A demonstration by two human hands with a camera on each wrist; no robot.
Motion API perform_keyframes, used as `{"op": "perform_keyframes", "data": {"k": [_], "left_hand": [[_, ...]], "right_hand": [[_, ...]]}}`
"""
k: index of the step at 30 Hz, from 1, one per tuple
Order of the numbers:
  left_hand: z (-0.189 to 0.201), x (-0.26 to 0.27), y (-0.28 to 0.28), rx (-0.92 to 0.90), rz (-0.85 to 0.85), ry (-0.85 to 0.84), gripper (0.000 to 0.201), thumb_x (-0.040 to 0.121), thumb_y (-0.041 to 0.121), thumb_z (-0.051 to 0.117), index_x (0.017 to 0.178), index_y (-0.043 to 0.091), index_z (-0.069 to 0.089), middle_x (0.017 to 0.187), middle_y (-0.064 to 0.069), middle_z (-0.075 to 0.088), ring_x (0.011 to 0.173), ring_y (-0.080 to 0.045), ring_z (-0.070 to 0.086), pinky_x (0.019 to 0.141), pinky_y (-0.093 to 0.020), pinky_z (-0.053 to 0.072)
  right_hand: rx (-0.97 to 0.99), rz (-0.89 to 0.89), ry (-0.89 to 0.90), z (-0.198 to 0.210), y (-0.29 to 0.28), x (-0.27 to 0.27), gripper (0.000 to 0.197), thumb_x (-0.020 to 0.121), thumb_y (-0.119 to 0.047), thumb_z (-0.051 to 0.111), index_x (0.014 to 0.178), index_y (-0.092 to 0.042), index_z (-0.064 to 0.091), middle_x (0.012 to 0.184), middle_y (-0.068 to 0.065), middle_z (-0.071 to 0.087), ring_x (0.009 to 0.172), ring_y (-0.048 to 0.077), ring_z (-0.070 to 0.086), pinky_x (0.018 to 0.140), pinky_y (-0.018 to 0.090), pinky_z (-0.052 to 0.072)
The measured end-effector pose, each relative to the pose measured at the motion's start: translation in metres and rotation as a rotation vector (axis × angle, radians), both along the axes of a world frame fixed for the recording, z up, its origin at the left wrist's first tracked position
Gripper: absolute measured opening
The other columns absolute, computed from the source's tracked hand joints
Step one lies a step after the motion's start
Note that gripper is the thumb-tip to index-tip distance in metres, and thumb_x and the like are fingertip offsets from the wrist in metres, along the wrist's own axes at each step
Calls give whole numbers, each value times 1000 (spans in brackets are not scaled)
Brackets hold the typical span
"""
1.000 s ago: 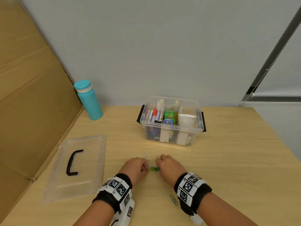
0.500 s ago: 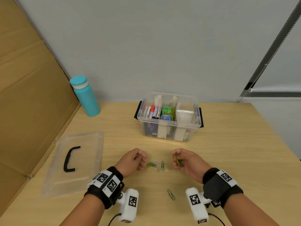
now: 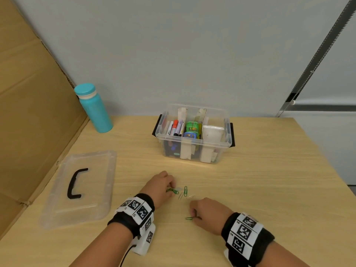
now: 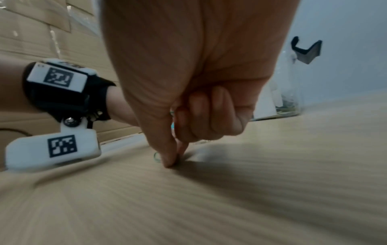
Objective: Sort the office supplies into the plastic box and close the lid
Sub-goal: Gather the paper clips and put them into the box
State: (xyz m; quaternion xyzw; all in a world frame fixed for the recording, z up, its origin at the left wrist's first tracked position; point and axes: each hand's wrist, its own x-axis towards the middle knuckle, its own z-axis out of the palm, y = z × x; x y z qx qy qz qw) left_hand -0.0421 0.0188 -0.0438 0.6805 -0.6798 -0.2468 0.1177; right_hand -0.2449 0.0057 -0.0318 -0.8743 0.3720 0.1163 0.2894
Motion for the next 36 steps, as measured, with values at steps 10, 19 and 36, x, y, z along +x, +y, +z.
{"op": "perform_keyframes", "data": {"k": [10, 19, 36], "left_hand": [[1, -2, 4, -7, 3, -68, 16, 92, 24, 53, 103, 13, 57, 94, 5, 47, 87, -13, 45, 79, -22, 38], [8, 22, 12, 120, 315, 673, 12, 96, 17, 48, 86, 13, 55, 76, 5, 51, 62, -7, 44, 60, -20, 37], [-1, 18, 12, 126, 226, 429, 23, 101, 20, 33, 83, 21, 49, 75, 9, 52, 69, -9, 51, 64, -20, 40]], "right_hand": [[1115, -433, -747, 4, -20, 0, 11, 78, -18, 37, 75, -12, 45, 59, 6, 38, 47, 15, 27, 45, 28, 17], [155, -152, -318, 1, -49, 6, 13, 99, -19, 39, 103, -26, 49, 67, -10, 47, 56, 5, 42, 59, 25, 39], [-326, 130, 58, -11, -45, 23, 26, 98, -20, 34, 118, -8, 45, 115, 10, 57, 99, 27, 55, 69, 32, 38]]}}
